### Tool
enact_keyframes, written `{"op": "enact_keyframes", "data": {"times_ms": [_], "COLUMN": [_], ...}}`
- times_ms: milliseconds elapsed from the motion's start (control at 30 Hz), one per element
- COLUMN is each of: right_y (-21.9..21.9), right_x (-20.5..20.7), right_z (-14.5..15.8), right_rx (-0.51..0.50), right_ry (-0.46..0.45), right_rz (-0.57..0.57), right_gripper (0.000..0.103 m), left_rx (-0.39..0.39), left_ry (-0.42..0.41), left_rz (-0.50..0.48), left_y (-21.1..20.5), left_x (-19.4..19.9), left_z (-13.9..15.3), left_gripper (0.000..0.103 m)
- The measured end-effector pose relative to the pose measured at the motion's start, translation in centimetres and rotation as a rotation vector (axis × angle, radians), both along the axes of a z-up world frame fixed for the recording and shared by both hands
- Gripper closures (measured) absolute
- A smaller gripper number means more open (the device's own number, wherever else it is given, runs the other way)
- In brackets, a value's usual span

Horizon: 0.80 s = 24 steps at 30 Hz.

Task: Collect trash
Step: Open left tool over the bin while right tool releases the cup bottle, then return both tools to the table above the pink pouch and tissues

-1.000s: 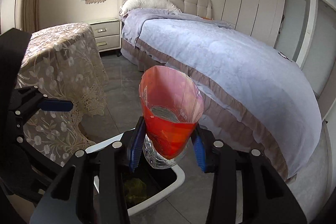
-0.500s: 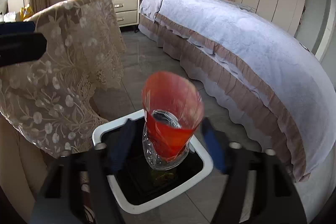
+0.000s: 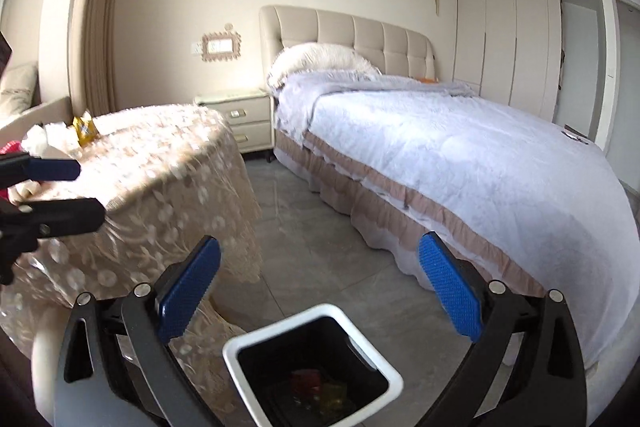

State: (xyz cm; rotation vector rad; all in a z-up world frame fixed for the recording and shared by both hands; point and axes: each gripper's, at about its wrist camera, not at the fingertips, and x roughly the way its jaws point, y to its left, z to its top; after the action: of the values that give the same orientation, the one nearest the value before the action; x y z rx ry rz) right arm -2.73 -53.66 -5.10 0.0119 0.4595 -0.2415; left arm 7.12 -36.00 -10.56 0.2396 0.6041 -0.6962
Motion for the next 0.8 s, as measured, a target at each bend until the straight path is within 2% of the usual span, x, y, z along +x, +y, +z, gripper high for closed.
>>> {"op": "enact_keyframes", "data": {"times_ms": [133, 200, 267, 367, 467, 567, 700, 800], "right_y": [2.6, 4.1, 5.8, 8.9, 12.5, 16.0, 19.8, 22.4], "right_x": [-0.3, 0.0, 0.6, 1.5, 2.0, 2.7, 4.3, 5.1], "right_z": [3.0, 4.2, 5.2, 6.4, 7.2, 7.5, 7.5, 7.2], "right_rx": [0.034, 0.055, 0.081, 0.025, -0.065, -0.112, -0.131, -0.148], "right_ry": [-0.121, -0.153, -0.147, -0.14, -0.155, -0.155, -0.123, -0.112], "right_rz": [0.081, 0.14, 0.213, 0.284, 0.337, 0.398, 0.45, 0.477], "right_gripper": [0.004, 0.004, 0.004, 0.004, 0.004, 0.004, 0.004, 0.004], "left_rx": [-0.027, -0.053, -0.071, -0.091, -0.059, -0.02, -0.008, 0.03], "left_ry": [-0.088, -0.114, -0.115, -0.133, -0.16, -0.187, -0.202, -0.211], "left_rz": [0.054, 0.065, 0.084, 0.174, 0.273, 0.36, 0.451, 0.515], "left_y": [3.3, 5.1, 7.0, 10.5, 13.8, 16.7, 20.6, 23.1], "left_x": [-1.0, -1.5, -1.5, -1.8, -1.9, -2.0, -2.1, -1.8], "left_z": [1.9, 2.7, 3.7, 4.5, 5.0, 5.2, 5.6, 5.3], "left_gripper": [0.005, 0.005, 0.005, 0.005, 0.005, 0.005, 0.005, 0.005]}}
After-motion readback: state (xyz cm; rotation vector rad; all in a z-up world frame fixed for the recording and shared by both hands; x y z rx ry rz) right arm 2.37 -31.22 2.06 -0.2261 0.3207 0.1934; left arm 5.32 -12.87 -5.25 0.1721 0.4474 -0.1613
